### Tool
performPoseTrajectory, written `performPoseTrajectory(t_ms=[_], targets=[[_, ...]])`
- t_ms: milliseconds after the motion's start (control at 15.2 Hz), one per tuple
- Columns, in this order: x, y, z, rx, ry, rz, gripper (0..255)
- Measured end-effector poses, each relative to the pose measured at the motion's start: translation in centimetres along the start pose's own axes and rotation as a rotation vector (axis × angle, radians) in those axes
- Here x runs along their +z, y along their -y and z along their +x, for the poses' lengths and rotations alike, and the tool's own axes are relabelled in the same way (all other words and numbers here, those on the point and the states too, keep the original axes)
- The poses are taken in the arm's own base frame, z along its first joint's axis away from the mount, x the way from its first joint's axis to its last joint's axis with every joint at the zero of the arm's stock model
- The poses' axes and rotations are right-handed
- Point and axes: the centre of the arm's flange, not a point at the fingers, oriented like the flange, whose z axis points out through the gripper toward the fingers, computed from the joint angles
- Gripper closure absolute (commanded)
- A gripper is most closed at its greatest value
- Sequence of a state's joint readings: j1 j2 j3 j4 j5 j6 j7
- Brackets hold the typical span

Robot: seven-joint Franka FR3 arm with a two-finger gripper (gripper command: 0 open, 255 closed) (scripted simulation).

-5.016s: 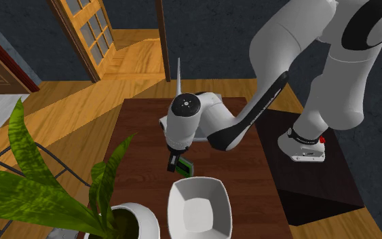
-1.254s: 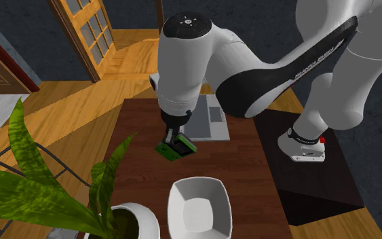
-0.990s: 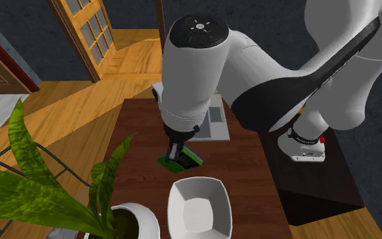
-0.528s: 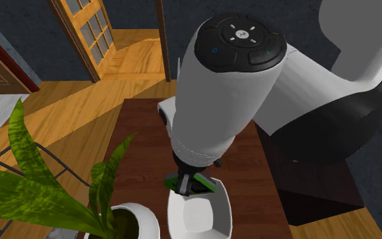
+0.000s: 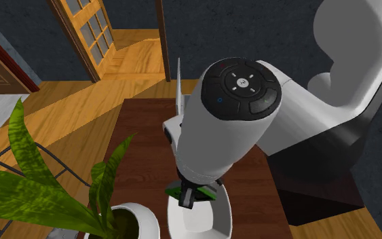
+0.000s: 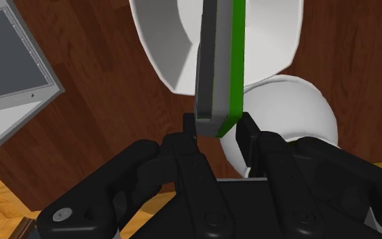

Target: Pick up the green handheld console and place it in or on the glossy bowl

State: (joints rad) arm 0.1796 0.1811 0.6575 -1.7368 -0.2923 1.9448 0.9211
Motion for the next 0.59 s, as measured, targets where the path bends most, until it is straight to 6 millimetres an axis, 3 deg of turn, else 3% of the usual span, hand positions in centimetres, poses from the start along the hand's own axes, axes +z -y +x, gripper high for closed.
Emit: performPoseTrajectory(t_ms=[594], targets=[[4.6, 0.2, -0.9, 0.0, 0.0, 0.0, 255]])
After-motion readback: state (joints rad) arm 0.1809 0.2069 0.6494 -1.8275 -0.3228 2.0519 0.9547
